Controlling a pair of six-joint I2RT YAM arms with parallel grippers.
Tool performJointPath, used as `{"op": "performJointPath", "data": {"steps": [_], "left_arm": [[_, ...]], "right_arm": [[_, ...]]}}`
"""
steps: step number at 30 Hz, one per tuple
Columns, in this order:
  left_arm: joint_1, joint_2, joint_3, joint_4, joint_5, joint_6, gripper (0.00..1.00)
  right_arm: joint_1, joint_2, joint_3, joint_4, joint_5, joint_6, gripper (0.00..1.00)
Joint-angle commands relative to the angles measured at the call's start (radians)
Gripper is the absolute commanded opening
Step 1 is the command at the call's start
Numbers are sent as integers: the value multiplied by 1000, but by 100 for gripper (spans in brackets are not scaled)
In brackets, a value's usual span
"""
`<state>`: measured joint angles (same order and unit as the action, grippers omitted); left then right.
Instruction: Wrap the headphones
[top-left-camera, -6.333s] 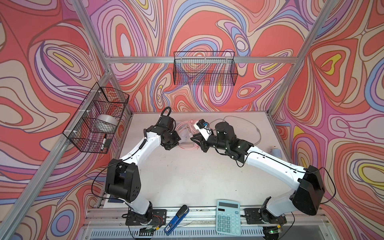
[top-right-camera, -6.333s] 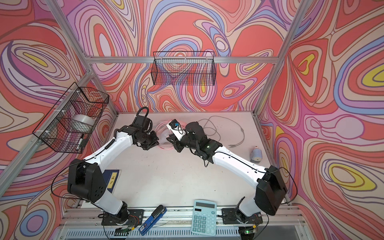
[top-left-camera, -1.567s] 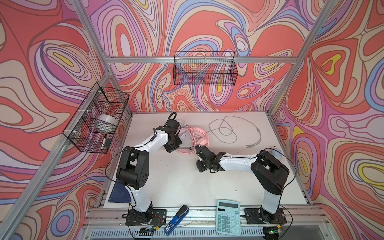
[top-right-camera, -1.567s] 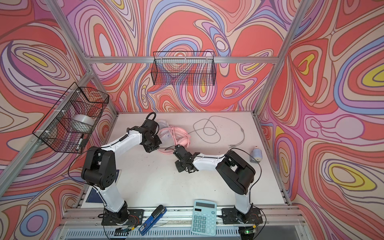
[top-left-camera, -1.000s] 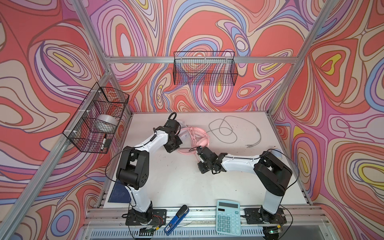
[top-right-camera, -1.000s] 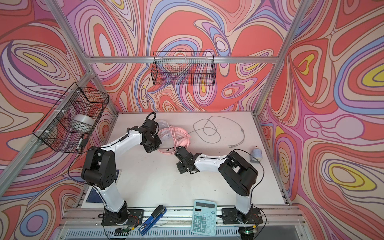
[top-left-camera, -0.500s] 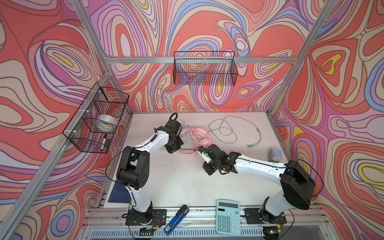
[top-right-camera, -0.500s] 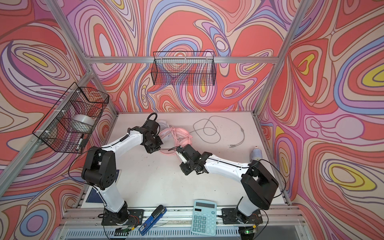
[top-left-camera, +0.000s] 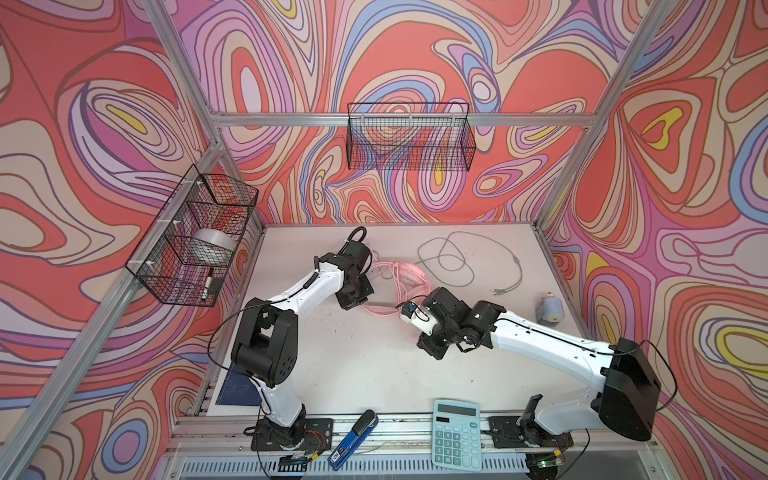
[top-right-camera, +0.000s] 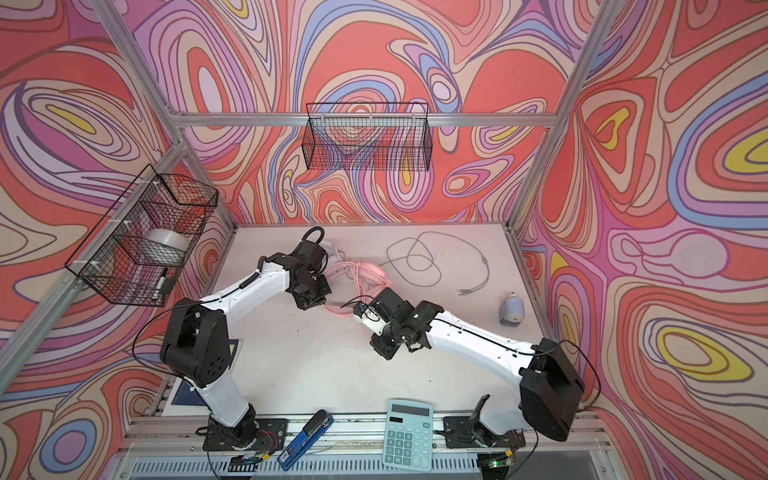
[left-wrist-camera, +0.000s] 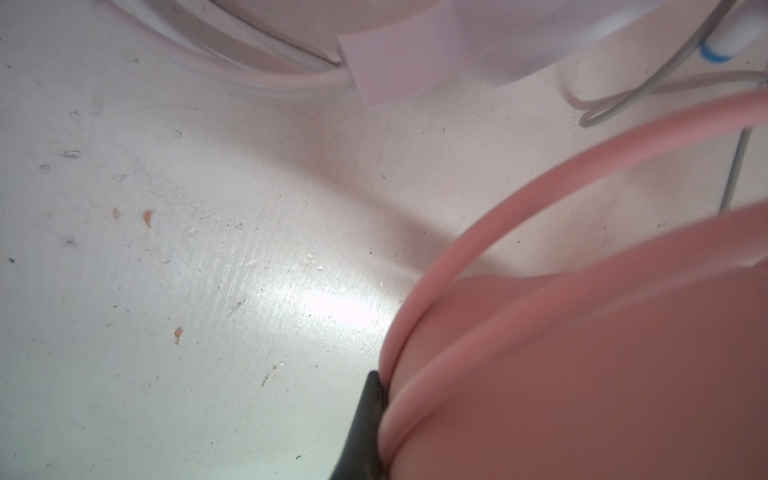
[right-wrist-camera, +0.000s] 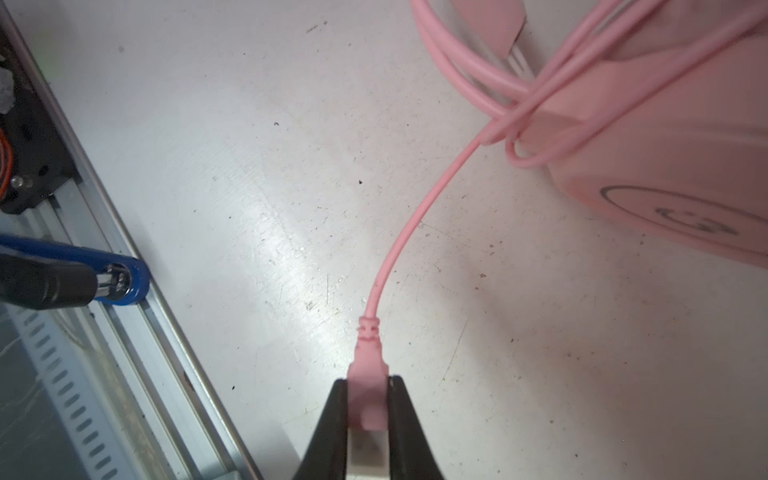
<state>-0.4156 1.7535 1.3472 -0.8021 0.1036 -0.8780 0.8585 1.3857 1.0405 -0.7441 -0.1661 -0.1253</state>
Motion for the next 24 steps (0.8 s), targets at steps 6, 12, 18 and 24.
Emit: {"op": "performJointPath", "data": {"steps": [6,12,18,24], "left_arm": [[-48,-9,41,-17,-13,5,0],[-86,26,56,-36,-21,20,0],[-114,53,35,-42,-16,30,0],[-122,59,-23,-19,5,28,0]], "right_arm": [[0,-31,121,-168,-52,-175,0],[0,27,195,-233,0,-232,0],[0,92,270,-245,-12,-245,0],[0,157,345,-257,20,-216,0]]}}
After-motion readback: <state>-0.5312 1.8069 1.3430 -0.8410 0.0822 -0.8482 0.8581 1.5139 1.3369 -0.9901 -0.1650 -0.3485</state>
